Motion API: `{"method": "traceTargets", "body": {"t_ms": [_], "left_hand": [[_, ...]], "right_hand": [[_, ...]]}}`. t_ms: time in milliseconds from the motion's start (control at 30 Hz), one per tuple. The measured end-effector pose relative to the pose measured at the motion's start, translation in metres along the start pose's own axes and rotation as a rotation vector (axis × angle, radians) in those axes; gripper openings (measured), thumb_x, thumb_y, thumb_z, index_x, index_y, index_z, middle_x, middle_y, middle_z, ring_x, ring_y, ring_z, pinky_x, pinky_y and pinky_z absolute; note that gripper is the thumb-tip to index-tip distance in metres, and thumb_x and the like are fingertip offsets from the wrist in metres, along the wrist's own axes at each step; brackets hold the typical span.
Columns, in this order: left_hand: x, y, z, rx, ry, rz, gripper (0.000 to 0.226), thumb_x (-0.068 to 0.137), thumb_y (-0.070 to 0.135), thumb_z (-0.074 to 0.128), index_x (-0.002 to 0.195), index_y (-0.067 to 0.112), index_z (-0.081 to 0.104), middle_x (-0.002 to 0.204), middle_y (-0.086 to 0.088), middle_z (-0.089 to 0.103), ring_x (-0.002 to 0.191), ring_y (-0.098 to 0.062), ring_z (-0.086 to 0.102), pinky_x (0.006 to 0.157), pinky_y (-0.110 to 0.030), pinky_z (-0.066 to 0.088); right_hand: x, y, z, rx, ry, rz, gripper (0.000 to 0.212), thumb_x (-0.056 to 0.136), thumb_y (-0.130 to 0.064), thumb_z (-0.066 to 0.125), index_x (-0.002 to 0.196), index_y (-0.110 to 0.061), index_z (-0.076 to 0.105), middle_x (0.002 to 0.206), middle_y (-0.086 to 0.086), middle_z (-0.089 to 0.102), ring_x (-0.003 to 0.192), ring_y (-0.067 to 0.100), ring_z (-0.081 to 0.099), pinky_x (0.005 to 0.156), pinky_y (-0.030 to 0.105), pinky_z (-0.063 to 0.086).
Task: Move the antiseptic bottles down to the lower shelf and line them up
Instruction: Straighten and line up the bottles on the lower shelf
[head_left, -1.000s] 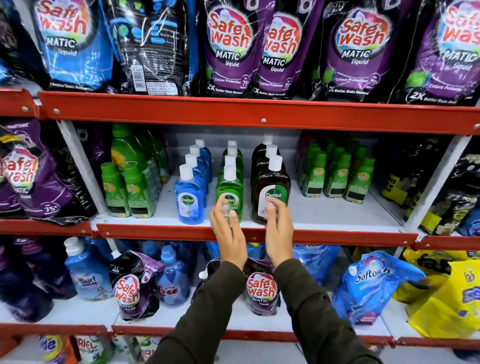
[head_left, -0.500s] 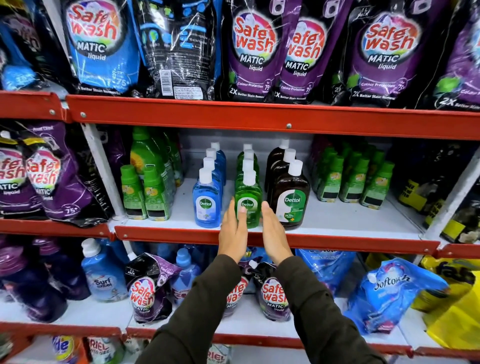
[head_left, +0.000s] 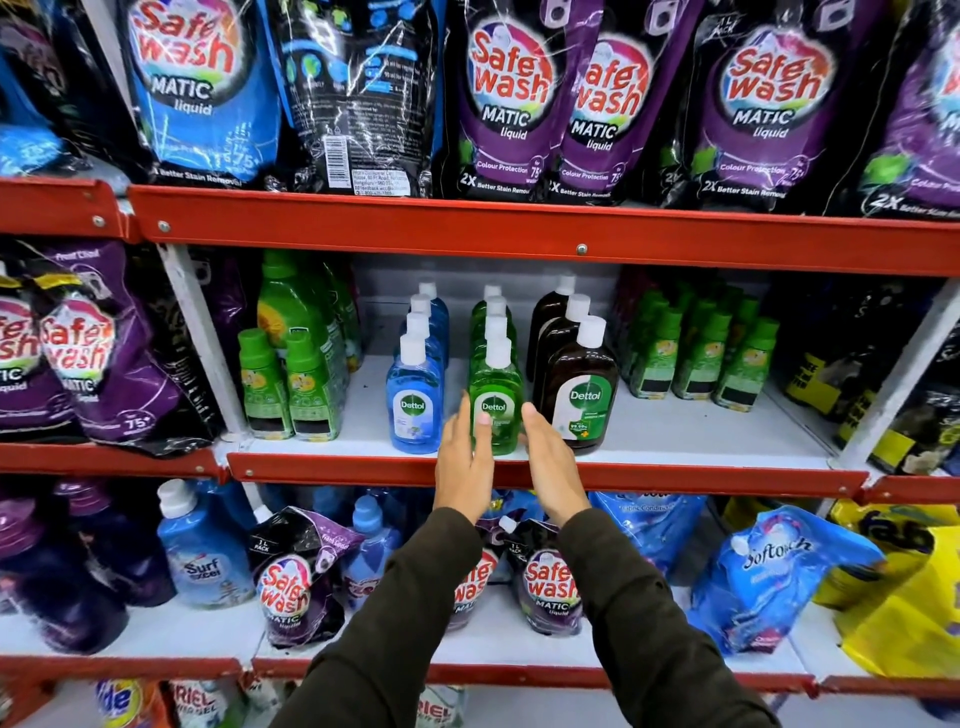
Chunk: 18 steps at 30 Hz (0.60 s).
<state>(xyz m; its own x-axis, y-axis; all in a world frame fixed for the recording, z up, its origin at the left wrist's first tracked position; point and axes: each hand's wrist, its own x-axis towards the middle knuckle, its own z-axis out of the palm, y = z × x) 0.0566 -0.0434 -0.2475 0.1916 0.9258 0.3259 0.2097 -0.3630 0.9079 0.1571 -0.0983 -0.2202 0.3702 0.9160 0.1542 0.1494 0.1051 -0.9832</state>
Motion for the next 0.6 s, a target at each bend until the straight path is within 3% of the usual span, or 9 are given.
{"method": "traceTargets", "body": {"t_ms": [200, 333, 400, 467, 533, 600], "left_hand": [[-0.001, -0.001, 0.001, 0.012, -0.104, -0.015, 0.070, 0.105, 0.055, 0.030, 0.163, 0.022, 0.009, 0.172, -0.003, 0.015, 0.158, -0.016, 0.011, 0.122, -0.028, 0.006], [-0.002, 0.000, -0.003, -0.045, -0.095, -0.036, 0.070, 0.105, 0.053, 0.032, 0.163, 0.022, 0.006, 0.173, -0.002, 0.009, 0.159, -0.014, 0.007, 0.126, -0.031, 0.005], [-0.008, -0.002, -0.008, -0.117, -0.017, 0.017, 0.062, 0.107, 0.047, 0.036, 0.161, 0.027, 0.016, 0.169, 0.000, 0.024, 0.153, -0.012, 0.028, 0.126, -0.034, 0.022], [-0.016, -0.004, -0.017, -0.146, 0.123, 0.107, 0.052, 0.106, 0.042, 0.038, 0.156, 0.036, 0.024, 0.153, 0.014, 0.043, 0.135, 0.002, 0.044, 0.112, -0.017, 0.036], [-0.018, -0.008, -0.029, -0.117, 0.296, 0.180, 0.048, 0.104, 0.042, 0.036, 0.151, 0.038, 0.029, 0.141, 0.034, 0.041, 0.127, 0.012, 0.043, 0.105, -0.007, 0.032], [-0.009, -0.012, -0.042, -0.150, 0.404, 0.188, 0.051, 0.103, 0.040, 0.036, 0.152, 0.030, 0.032, 0.142, 0.027, 0.041, 0.129, 0.011, 0.040, 0.110, -0.012, 0.030]], "right_hand": [[-0.003, 0.002, 0.003, -0.010, 0.040, -0.020, 0.060, 0.103, -0.054, 0.039, 0.150, -0.020, 0.049, 0.157, 0.002, 0.051, 0.144, 0.013, 0.047, 0.126, 0.038, 0.031], [-0.006, 0.008, 0.007, -0.021, 0.088, -0.056, 0.052, 0.105, -0.047, 0.039, 0.149, -0.020, 0.049, 0.157, 0.001, 0.050, 0.138, 0.004, 0.045, 0.115, 0.021, 0.031], [-0.008, 0.012, 0.012, -0.027, 0.167, -0.094, 0.048, 0.106, -0.042, 0.040, 0.147, -0.020, 0.051, 0.155, 0.002, 0.052, 0.140, 0.008, 0.046, 0.122, 0.029, 0.032], [-0.012, 0.015, 0.020, -0.005, 0.271, -0.157, 0.040, 0.107, -0.036, 0.041, 0.139, -0.019, 0.058, 0.145, 0.001, 0.057, 0.138, 0.015, 0.051, 0.122, 0.043, 0.038], [-0.016, 0.017, 0.030, 0.049, 0.289, -0.207, 0.038, 0.106, -0.037, 0.041, 0.131, -0.020, 0.064, 0.135, 0.000, 0.062, 0.131, 0.021, 0.058, 0.117, 0.049, 0.044], [-0.019, 0.014, 0.046, 0.091, 0.168, -0.187, 0.046, 0.101, -0.045, 0.040, 0.133, -0.021, 0.064, 0.138, 0.001, 0.064, 0.133, 0.022, 0.059, 0.118, 0.048, 0.043]]}}
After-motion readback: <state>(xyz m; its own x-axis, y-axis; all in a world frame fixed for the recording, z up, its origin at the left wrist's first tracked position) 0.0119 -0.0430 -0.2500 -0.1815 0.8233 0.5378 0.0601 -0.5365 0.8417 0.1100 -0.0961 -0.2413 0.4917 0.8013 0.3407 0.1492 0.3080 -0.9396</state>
